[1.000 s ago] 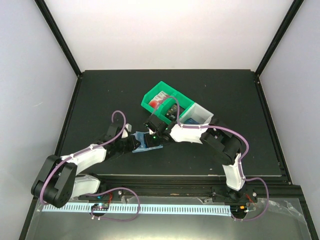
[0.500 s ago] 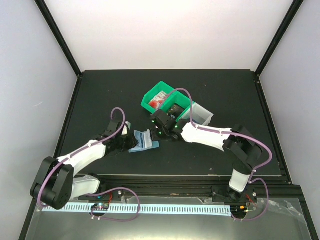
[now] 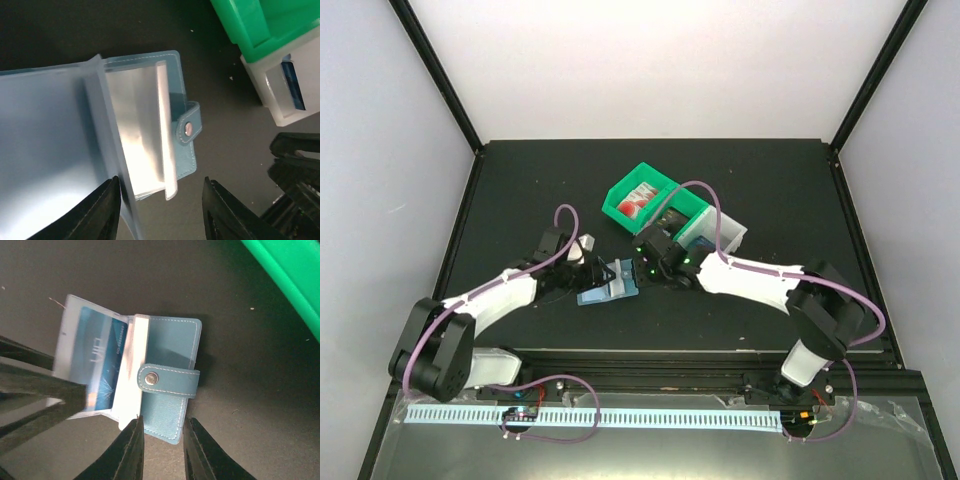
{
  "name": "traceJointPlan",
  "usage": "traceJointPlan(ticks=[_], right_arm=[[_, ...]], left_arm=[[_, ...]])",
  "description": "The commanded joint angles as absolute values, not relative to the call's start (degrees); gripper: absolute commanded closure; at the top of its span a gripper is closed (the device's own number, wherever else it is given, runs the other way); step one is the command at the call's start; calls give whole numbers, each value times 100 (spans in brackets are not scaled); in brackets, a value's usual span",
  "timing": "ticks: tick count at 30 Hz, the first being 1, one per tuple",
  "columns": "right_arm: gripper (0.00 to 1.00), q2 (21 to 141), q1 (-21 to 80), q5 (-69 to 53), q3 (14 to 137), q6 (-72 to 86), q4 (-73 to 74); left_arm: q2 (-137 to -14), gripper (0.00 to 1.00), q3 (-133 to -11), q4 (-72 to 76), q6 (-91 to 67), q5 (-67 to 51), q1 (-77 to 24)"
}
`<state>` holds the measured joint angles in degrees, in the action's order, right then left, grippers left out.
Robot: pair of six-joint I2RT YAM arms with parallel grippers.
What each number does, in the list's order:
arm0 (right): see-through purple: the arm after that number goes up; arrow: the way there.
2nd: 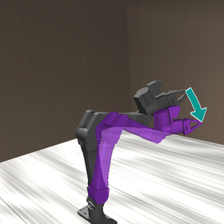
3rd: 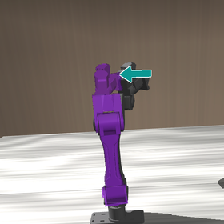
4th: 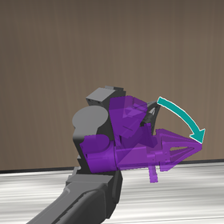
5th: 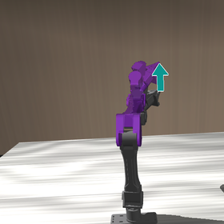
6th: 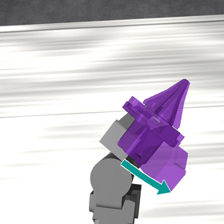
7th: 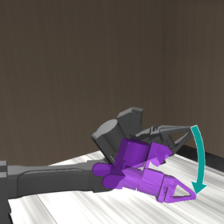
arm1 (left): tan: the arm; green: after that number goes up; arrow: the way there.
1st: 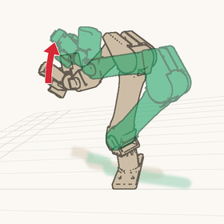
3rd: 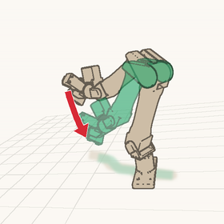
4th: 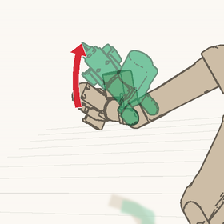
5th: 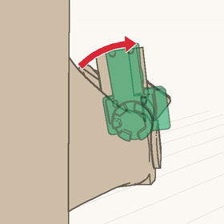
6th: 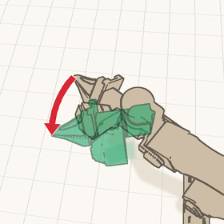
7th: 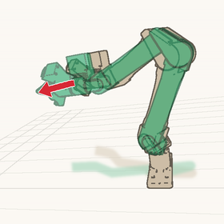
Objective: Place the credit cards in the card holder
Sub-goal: Turn over the card slot in the card holder.
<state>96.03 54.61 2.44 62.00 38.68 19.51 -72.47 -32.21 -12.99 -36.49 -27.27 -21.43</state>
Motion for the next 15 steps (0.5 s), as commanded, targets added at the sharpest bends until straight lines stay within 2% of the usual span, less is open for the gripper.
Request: traceJointPlan(ticks=[1,10,15], right_arm=[[75,9205,5484,567,6066,4004,1795],[74,8579,5389,1166,5929,3980,2141],[71,8297,5121,1129,6024,3241,2523]], left_arm=[[-7603,53,-3347,-771,-3563,-3377,-2181],[-8110,49,-3256,-56,-3677,-3664,-2330],[-8245,46,-3204,99,-3697,-3603,-2373]])
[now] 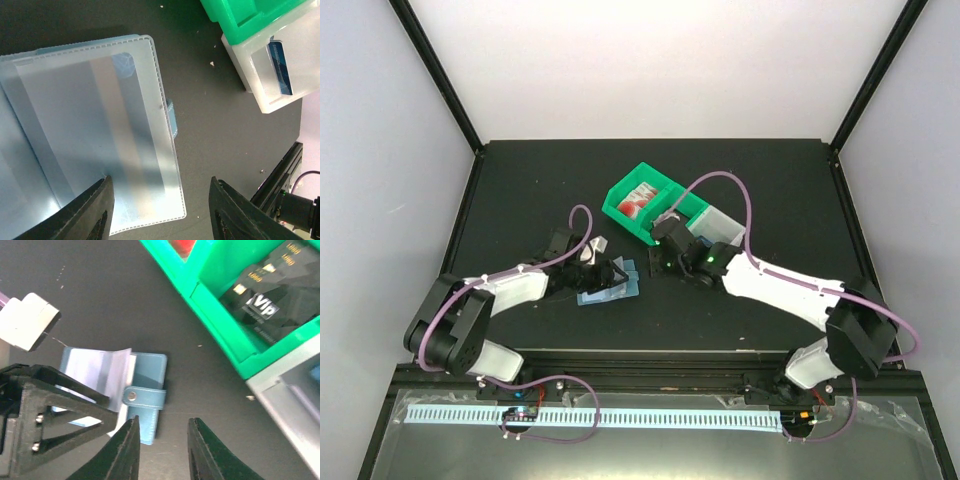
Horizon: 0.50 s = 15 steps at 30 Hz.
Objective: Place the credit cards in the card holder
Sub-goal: Turn over the card slot in the card holder.
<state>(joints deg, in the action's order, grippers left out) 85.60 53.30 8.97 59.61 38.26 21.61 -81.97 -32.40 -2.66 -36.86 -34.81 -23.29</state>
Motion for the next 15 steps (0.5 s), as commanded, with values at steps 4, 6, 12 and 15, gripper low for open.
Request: traceJointPlan(ticks=[4,6,12,15], right_arm=[[58,7987,4705,953,6043,2149,2978],[57,7922,4401,626,6098,1673,3268],[33,7902,3708,420,6217,1104,3848],[28,7843,3477,315,6152,1071,3782]], left_arm=[[-8105,38,-3158,110,-3663,-3367,-2380],[-8089,33,-3147,149,-3646,-3316,-2382],[-8582,37,-3190,454,-3785,-3345,-2437],[-8769,43,-3251,577,-3936,-3184,-2614]])
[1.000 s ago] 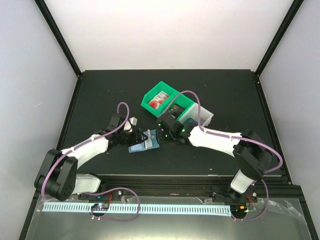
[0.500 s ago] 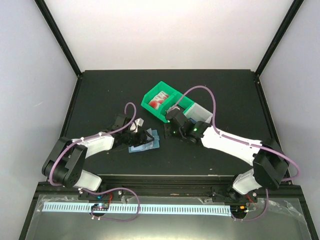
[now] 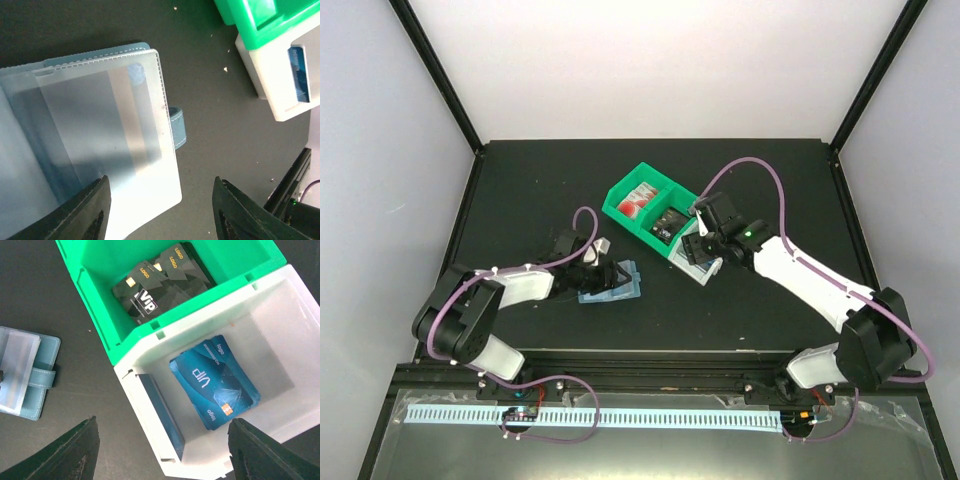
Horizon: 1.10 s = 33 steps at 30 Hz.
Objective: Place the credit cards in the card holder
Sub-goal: Turn over the card slot in the card holder, then pick up the credit card from the storage box.
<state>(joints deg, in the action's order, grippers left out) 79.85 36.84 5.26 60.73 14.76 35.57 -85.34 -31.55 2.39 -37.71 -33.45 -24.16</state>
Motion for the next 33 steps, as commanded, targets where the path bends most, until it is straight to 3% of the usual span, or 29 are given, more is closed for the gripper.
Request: traceJointPlan(ticks=[1,6,11,19,33], right_arm=[[27,7845,3409,277,6138,1079,3761],[26,7984,3239,74,6134,1096,3679],[25,8328,3206,-69,6263,713,3788],[25,8865,3215,-304,6308,835,3756],[26,9901,3208,-650,6550,546,3653]], left_arm=[[-8825,45,-3305,527,-3953,-3023,-2679],[-9146,55,-3488,17,-3976,-2211,-2856],[-9033,57,-3428,-175,-3912,-2045,-2874],[-8352,42,-3730,-255,-3621,-2877,-2874],[-8086,41,-3735,-608,-3490,-2549,-2873]])
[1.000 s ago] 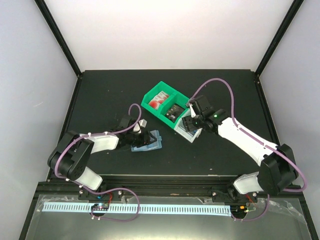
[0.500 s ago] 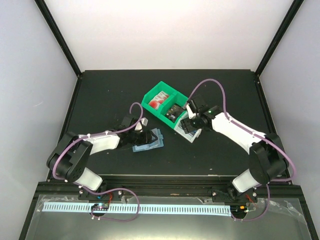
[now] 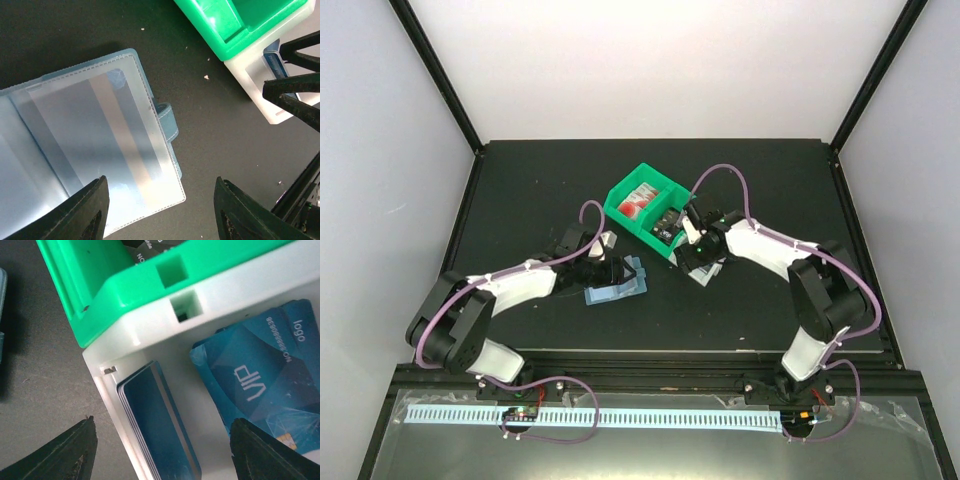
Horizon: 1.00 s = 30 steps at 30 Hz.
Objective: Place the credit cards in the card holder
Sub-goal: Pick up the credit card from the storage box.
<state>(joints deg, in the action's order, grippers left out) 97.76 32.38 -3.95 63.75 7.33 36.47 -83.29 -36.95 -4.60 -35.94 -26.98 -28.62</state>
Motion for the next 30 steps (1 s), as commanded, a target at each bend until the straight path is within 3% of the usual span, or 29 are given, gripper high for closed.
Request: traceJointPlan(ticks=[1,6,14,30], right_arm=[[27,9969,3208,-729,6577,519,3651],[33,10221,3208,-937,6758,417,3769],[51,10132,3204,-1317,6828,347,3951],[61,9937,3208,-1125,6855,565,4095]], left_arm=[[-8022,40,-3735,-633,-3478,-2515,-2874],[-7737,40,-3768,-817,-3430,-2272,-2859],[-7513,40,-3746,-980,-3398,-2056,-2856],[-7428,40,-3658,-1077,-3335,-1931,-2823]])
